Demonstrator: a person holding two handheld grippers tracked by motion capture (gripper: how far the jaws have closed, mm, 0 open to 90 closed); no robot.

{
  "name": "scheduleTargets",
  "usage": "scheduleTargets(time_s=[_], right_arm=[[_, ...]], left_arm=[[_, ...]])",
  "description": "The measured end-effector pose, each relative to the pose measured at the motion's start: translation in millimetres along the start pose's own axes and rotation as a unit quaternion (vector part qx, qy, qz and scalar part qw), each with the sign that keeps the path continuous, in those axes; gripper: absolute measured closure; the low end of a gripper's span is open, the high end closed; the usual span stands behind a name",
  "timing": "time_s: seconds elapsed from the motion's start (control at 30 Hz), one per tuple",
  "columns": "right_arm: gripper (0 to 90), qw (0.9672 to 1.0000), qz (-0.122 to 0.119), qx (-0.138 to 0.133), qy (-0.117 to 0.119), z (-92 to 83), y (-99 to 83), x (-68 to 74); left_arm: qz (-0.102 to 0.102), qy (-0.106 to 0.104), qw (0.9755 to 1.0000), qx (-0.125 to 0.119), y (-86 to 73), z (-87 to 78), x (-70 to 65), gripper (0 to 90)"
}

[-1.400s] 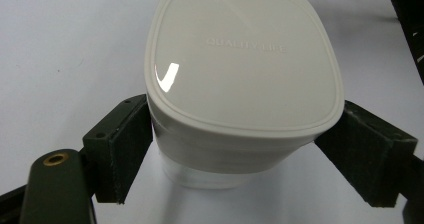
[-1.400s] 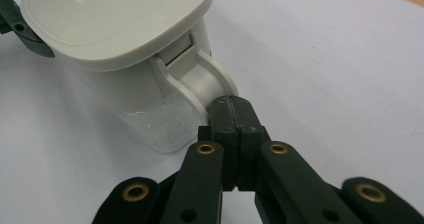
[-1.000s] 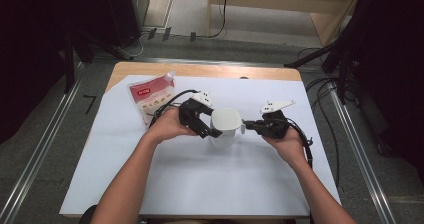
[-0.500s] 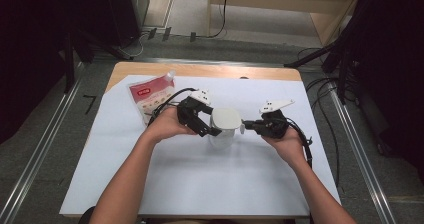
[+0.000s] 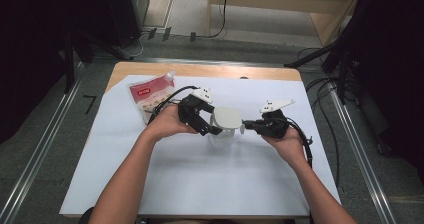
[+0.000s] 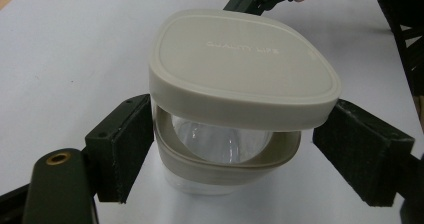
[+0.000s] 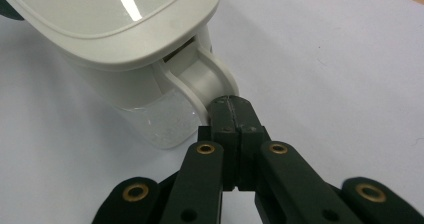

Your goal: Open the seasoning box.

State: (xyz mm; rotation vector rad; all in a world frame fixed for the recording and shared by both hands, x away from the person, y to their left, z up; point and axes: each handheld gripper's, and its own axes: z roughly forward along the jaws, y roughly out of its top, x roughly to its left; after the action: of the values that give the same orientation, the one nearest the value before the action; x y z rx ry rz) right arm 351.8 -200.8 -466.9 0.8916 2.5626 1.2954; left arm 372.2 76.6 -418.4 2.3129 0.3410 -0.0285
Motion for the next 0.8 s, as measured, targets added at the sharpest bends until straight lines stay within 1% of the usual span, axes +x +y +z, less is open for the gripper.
scheduleTargets(time_s=[0.03, 0.07, 0.1, 0.13, 0.17, 0.2, 0.23, 0.33, 0.37, 0.43, 0.6, 0.7, 0.73, 0.8], right_arm=[[90.0, 1.0000, 0.000, 0.000, -0.001, 0.0, 0.0, 0.0], [90.0, 1.0000, 0.000, 0.000, 0.000, -0.1, 0.0, 0.0], [90.0, 1.0000, 0.000, 0.001, -0.001, -0.2, 0.1, 0.1], [90.0, 1.0000, -0.002, 0.001, -0.001, -0.2, 0.1, 0.2], [90.0, 1.0000, -0.001, 0.001, -0.001, -0.4, 0.1, 0.2], [90.0, 1.0000, 0.000, 0.000, 0.000, -0.3, 0.1, 0.1], [90.0, 1.0000, 0.000, 0.000, 0.000, -0.3, 0.1, 0.0], [90.0, 1.0000, -0.001, 0.000, 0.000, -0.5, 0.1, 0.2], [90.0, 1.0000, -0.001, 0.000, 0.000, -0.5, 0.1, 0.2], [90.0, 1.0000, 0.001, 0.000, 0.001, -1.2, 0.2, 0.2], [90.0, 1.0000, 0.002, 0.000, 0.000, -1.4, 0.2, 0.4], [90.0, 1.0000, 0.001, -0.001, 0.000, -1.5, 0.2, 0.5], [90.0, 1.0000, 0.002, -0.001, 0.001, -1.6, 0.3, 0.5], [90.0, 1.0000, 0.002, -0.001, 0.001, -1.6, 0.3, 0.5]], left_arm=[[-0.001, 0.000, 1.0000, -0.001, 0.2, 0.1, -0.1, 18.1], [0.003, 0.002, 1.0000, -0.003, 1.2, -1.3, -0.8, 18.1], [0.005, 0.006, 0.9999, -0.013, 3.6, -3.7, -3.3, 18.3], [0.004, -0.006, 0.9997, -0.024, 5.7, -7.1, -4.2, 20.2], [0.002, -0.017, 0.9992, -0.036, 7.0, -9.0, -5.1, 26.2], [0.005, -0.017, 0.9990, -0.041, 9.3, -10.9, -6.1, 27.9], [0.009, -0.010, 0.9992, -0.037, 11.3, -11.7, -6.5, 28.4], [0.011, -0.020, 0.9994, -0.027, 12.0, -10.9, -5.9, 33.9], [0.011, -0.020, 0.9994, -0.027, 12.0, -10.9, -5.9, 37.0], [0.018, -0.027, 0.9993, -0.016, 11.9, -10.7, -7.5, 41.8], [0.007, -0.036, 0.9992, -0.015, 13.0, -14.6, -7.3, 45.6], [0.010, -0.039, 0.9991, -0.010, 13.6, -16.2, -7.9, 49.6], [0.015, -0.036, 0.9992, -0.005, 14.6, -16.5, -8.8, 51.5], [0.013, -0.039, 0.9992, -0.003, 14.9, -16.7, -9.2, 56.1]])
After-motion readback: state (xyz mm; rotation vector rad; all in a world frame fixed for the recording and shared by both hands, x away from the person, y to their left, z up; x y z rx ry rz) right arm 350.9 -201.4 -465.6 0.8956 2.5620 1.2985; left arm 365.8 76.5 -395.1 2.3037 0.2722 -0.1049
